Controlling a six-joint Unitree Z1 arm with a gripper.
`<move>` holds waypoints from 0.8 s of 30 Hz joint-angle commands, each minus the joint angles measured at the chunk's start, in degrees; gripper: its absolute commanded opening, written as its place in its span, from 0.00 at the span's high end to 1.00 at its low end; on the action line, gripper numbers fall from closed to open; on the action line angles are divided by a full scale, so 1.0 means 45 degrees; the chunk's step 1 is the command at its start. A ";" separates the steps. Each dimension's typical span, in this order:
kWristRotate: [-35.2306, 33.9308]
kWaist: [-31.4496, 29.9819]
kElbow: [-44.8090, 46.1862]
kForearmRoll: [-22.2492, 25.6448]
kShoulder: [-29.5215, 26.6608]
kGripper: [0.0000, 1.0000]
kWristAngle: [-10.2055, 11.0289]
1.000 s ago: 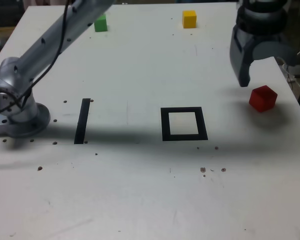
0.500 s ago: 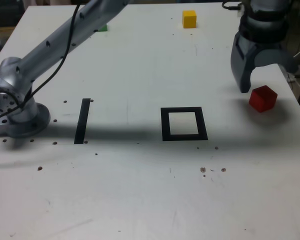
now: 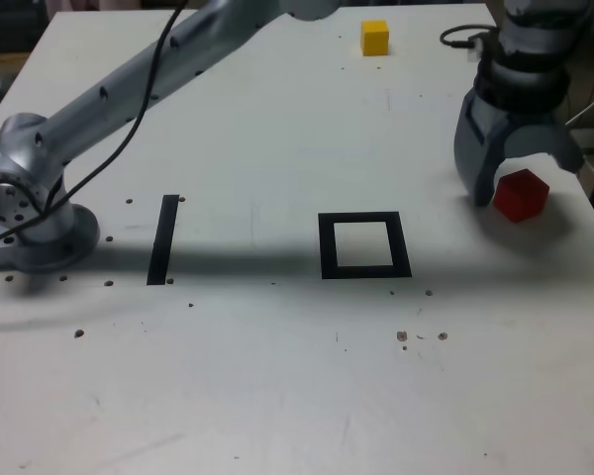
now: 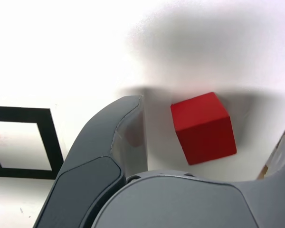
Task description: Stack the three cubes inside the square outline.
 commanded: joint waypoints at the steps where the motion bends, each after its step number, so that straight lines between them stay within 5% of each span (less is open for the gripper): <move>1: -0.0039 0.0024 -0.0103 0.0286 0.0160 0.03 0.0013; 24: -0.0077 0.0078 -0.0288 0.0093 0.0631 0.17 -0.0128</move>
